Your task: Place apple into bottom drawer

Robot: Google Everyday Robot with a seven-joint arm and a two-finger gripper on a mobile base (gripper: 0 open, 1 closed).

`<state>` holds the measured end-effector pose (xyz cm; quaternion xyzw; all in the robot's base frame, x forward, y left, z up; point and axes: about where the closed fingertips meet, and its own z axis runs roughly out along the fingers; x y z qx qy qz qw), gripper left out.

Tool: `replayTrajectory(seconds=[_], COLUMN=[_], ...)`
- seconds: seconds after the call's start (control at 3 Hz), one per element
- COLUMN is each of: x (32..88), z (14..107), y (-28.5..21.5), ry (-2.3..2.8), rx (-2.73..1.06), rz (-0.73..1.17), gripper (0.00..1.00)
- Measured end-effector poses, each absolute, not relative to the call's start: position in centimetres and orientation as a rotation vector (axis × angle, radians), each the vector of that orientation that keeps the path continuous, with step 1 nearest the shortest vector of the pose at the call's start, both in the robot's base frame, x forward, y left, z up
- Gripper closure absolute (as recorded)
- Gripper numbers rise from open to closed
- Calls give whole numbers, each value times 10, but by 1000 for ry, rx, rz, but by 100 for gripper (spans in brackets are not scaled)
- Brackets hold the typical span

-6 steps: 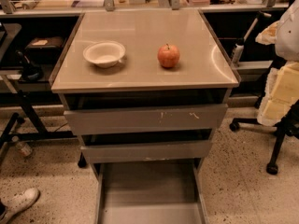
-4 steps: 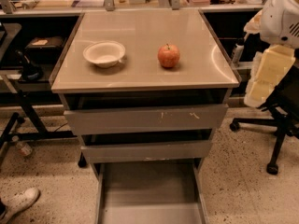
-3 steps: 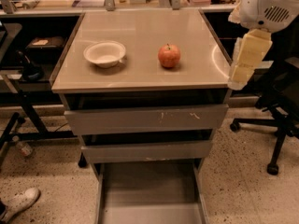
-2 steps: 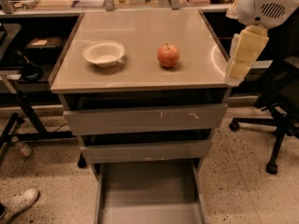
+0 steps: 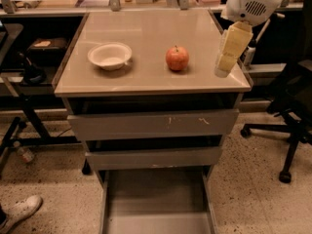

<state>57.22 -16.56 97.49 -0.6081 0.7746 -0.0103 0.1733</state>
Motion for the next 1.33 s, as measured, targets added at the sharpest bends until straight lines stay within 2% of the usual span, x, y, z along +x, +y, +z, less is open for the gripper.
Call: replayTrajectory(seconds=[0.67,1.33], x=[675,723], z=[933,916], y=[-128,-90], ry=[2243,2176], rx=[-1721,-1750], rz=[49,91], gripper=[0,0])
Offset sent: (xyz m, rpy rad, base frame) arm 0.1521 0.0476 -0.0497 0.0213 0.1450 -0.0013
